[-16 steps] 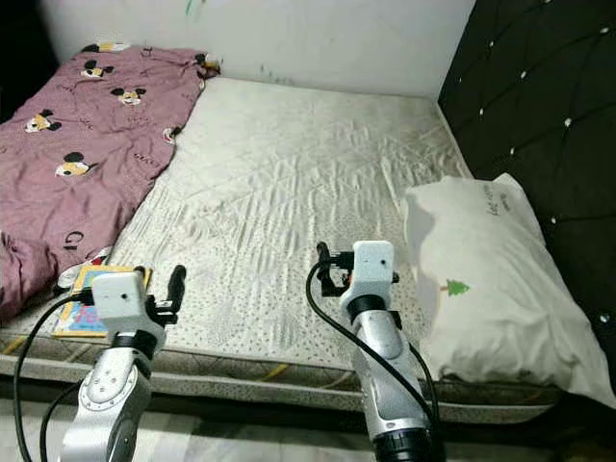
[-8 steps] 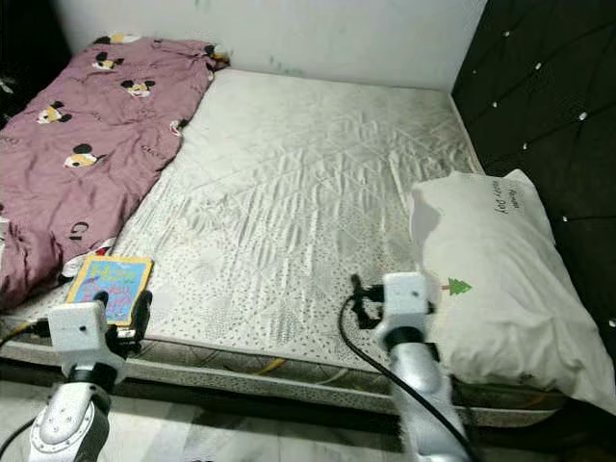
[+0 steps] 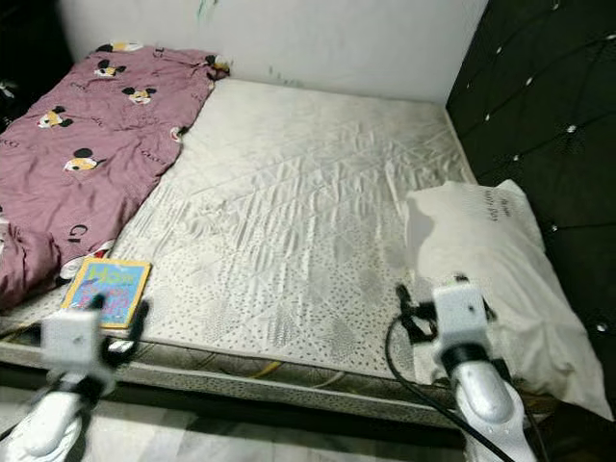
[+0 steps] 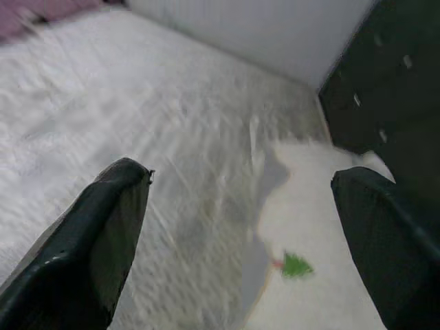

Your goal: Clean up the room

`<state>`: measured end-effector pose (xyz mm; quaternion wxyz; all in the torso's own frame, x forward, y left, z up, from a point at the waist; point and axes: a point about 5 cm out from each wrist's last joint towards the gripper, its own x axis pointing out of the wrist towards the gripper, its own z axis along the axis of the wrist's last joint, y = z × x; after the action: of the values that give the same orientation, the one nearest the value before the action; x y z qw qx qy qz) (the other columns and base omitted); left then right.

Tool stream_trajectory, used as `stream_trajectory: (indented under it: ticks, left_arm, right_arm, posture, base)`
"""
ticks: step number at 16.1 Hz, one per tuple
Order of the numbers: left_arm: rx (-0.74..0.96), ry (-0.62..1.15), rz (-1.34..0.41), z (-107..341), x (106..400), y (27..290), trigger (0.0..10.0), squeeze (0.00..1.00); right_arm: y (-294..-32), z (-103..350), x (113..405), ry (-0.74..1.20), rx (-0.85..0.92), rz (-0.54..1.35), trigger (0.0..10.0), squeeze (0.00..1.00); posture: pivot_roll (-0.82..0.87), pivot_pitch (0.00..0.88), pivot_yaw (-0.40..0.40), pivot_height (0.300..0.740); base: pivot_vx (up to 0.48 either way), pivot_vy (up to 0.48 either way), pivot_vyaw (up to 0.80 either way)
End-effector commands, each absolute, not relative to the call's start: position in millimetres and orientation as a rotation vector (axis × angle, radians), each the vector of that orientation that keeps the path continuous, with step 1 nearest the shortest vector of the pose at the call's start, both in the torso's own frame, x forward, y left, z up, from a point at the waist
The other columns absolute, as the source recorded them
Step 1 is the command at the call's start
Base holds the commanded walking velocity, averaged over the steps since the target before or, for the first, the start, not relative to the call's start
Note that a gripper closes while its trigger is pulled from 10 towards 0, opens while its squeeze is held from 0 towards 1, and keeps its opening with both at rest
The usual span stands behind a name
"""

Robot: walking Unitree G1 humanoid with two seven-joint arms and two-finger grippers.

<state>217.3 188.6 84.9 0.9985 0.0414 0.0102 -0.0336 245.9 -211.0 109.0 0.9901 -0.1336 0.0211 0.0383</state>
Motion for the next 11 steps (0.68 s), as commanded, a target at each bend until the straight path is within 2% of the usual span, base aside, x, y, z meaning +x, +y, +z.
stream_trajectory:
  ticks: [1,3,5,6,7,9,11]
  left_arm:
    - [0.058,0.025,-0.109,87,221,179,10.0,0.00]
    - [0.064,0.009,-0.165,86,232,168,10.0,0.00]
    - [0.064,0.005,-0.165,83,247,161,10.0,0.00]
    - [0.062,0.007,-0.166,81,249,159,10.0,0.00]
    - [0.048,0.017,-0.155,80,255,159,10.0,0.00]
    - [0.055,-0.002,-0.173,84,261,162,10.0,0.00]
    - [0.087,-0.027,-0.195,88,259,165,10.0,0.00]
  right_arm:
    - [-201,117,250,0.018,-0.275,0.124,10.0,0.00]
    - [-193,123,257,-0.005,-0.288,0.151,10.0,0.00]
    - [-184,124,266,-0.006,-0.278,0.187,10.0,0.00]
    - [-182,122,267,-0.004,-0.275,0.197,10.0,0.00]
    - [-172,110,263,0.019,-0.240,0.236,10.0,0.00]
    - [-153,92,259,0.029,-0.236,0.260,10.0,0.00]
    - [-144,99,264,-0.047,-0.222,0.186,10.0,0.00]
  posture:
    - [-0.08,0.012,-0.050,0.740]
    - [-0.11,0.009,-0.012,0.740]
    - [-0.14,0.000,0.077,0.740]
    - [-0.14,0.000,0.090,0.740]
    - [-0.14,0.000,0.147,0.740]
    - [-0.13,0.000,0.159,0.740]
    - [-0.12,0.000,0.121,0.740]
  base:
    - [0.000,0.000,0.00]
    - [0.000,0.000,0.00]
    - [0.000,0.000,0.00]
    - [0.000,0.000,0.00]
    - [0.000,0.000,0.00]
    - [0.000,0.000,0.00]
    - [0.000,0.000,0.00]
